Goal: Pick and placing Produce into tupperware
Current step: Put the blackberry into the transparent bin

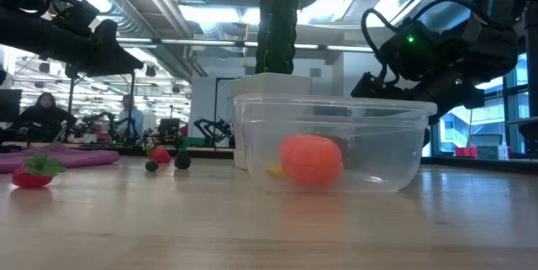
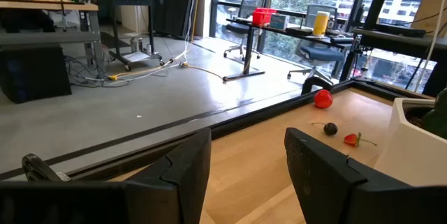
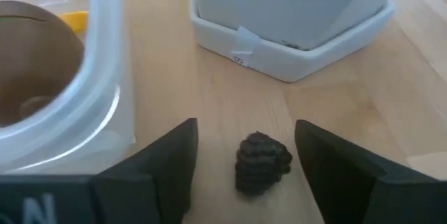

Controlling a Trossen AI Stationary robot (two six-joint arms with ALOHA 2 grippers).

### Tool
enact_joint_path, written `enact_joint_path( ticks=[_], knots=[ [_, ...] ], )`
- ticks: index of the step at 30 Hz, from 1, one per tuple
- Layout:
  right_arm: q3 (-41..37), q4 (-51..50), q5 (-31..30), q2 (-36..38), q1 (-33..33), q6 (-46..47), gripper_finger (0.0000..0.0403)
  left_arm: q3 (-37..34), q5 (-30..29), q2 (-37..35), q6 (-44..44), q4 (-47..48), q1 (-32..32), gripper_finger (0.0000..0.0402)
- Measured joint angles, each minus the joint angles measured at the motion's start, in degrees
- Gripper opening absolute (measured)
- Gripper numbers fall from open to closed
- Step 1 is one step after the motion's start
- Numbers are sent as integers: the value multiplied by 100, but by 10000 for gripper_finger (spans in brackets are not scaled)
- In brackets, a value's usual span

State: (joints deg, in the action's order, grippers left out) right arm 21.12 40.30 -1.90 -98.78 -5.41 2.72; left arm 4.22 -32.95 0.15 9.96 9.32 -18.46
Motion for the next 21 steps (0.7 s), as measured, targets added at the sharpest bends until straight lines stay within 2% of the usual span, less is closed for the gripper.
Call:
enact_joint_path(
  ticks=[6, 15, 21],
  knots=[
    [-2, -220, -185, -7, -9, -190, 206, 1, -2, -1, 0, 0, -2, 176],
    [-11, -223, -269, -7, -4, -163, 189, 1, -2, 1, 0, 0, -2, 176],
    [-17, -223, -259, -9, -2, -151, 139, -1, -2, 1, 0, 0, 0, 176]
  ],
)
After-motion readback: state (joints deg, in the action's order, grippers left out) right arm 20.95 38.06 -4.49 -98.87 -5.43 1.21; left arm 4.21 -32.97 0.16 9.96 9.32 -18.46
